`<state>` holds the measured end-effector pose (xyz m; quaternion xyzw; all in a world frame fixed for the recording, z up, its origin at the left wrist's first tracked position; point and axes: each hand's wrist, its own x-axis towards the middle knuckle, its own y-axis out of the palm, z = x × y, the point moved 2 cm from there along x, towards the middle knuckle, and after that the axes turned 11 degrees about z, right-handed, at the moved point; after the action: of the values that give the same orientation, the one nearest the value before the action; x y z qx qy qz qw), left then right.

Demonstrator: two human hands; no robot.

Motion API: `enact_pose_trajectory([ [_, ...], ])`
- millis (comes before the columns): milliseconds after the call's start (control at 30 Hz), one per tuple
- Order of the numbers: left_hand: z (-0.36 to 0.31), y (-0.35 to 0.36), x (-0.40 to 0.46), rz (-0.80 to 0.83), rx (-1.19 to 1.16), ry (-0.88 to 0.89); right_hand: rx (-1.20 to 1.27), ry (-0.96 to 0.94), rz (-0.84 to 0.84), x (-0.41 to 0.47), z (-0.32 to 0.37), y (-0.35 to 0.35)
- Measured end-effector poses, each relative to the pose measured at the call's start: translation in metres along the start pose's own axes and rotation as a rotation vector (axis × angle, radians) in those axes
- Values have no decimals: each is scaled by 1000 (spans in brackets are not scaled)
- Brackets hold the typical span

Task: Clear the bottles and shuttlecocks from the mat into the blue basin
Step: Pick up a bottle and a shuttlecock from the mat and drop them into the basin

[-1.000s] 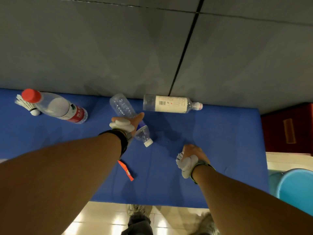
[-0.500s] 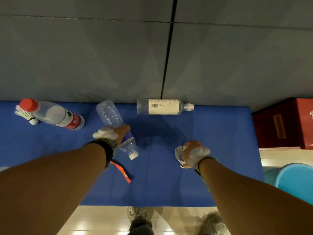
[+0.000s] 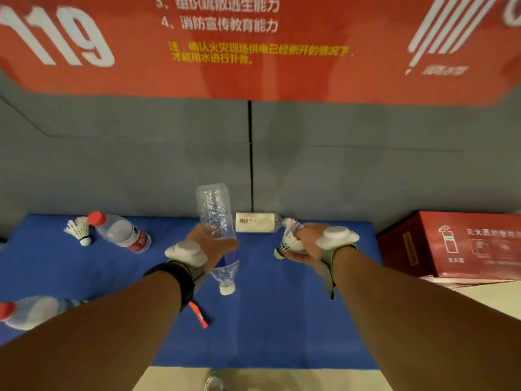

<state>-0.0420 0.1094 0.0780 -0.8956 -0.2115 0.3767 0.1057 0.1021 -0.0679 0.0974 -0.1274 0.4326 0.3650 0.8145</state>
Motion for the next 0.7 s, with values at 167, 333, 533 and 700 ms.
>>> enact_pose_trajectory([
  [167,-15,28,-8,7,-3,37,112,-74,-21,-17,-9,-25],
  [333,-20,68,-9,31,15,25,141,-50,-57,-41,-17,-65],
  [533,-64,147,-10,149,81,59,254,-51,-120,-67,-48,-148],
  [700,-103,245,-10,259,132,111,435,-32,-211,-109,-89,-229],
])
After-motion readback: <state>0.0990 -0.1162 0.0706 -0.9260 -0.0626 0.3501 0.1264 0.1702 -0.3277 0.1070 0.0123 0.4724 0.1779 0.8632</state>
